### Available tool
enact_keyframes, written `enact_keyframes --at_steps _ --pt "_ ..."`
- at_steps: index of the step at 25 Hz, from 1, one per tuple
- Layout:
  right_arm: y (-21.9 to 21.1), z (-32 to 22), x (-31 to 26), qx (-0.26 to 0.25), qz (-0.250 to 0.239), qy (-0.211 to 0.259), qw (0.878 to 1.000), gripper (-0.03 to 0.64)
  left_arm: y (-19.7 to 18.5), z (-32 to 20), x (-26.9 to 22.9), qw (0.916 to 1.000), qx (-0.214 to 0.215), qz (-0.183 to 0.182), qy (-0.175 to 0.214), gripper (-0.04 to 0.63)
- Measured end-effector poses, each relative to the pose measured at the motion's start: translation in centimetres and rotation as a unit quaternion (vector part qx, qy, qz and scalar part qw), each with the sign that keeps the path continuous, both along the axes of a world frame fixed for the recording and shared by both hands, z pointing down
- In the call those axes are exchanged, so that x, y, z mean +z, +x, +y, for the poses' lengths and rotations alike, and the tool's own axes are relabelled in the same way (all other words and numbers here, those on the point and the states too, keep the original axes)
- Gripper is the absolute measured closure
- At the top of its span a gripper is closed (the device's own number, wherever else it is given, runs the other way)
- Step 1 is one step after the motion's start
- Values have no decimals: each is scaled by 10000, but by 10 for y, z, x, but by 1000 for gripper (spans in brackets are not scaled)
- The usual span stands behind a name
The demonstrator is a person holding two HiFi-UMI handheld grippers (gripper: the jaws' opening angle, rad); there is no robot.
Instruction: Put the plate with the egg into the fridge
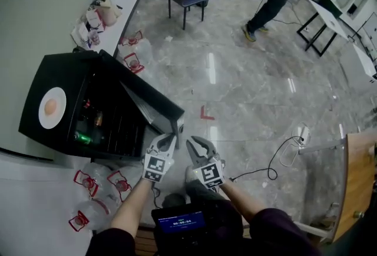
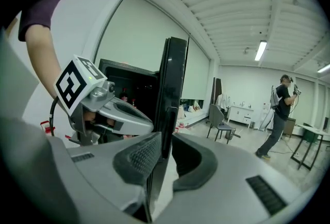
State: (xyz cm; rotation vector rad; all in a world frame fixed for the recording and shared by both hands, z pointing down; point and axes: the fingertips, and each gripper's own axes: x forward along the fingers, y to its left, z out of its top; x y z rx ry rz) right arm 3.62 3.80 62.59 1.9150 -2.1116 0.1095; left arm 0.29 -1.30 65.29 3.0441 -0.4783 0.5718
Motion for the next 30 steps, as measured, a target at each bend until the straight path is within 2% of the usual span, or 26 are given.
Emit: enact_keyframes --at_steps 5,8,11,13,15,18,22,24,26,30 --pt "49 -2 -5 135 48 49 9999 543 51 -16 2 10000 28 33 -65 586" --pt "67 0 -14 75 41 123 9999 543 62 -17 -9 9997 -100 167 -135 586" --pt "79 -4 -33 -103 -10 114 9999 543 59 -20 -29 9977 -491 365 -290 586" --pt "81 -16 -45 -410 28 199 9990 543 48 -29 -43 9923 -1002 627 -382 586" --pt "71 -29 -65 -943 121 321 9950 543 30 -37 -63 9823 -1567 943 -398 586" --pt "36 -54 -105 -1933 75 444 9801 543 -7 -51 -101 9618 -2363 1350 -287 586" --pt "-25 -102 -162 -3202 139 734 9444 543 -76 -81 -148 9218 -3409 1847 -25 586" --pt "-56 -127 -186 -3702 381 946 9234 543 -105 -95 -165 9066 -3720 1990 110 586" --pt "-88 -151 -205 -4058 624 1143 9046 543 -128 -106 -178 8988 -3888 2007 282 586" --pt "-151 -194 -246 -4466 709 1477 8796 554 -171 -129 -221 8928 -3997 1920 793 586"
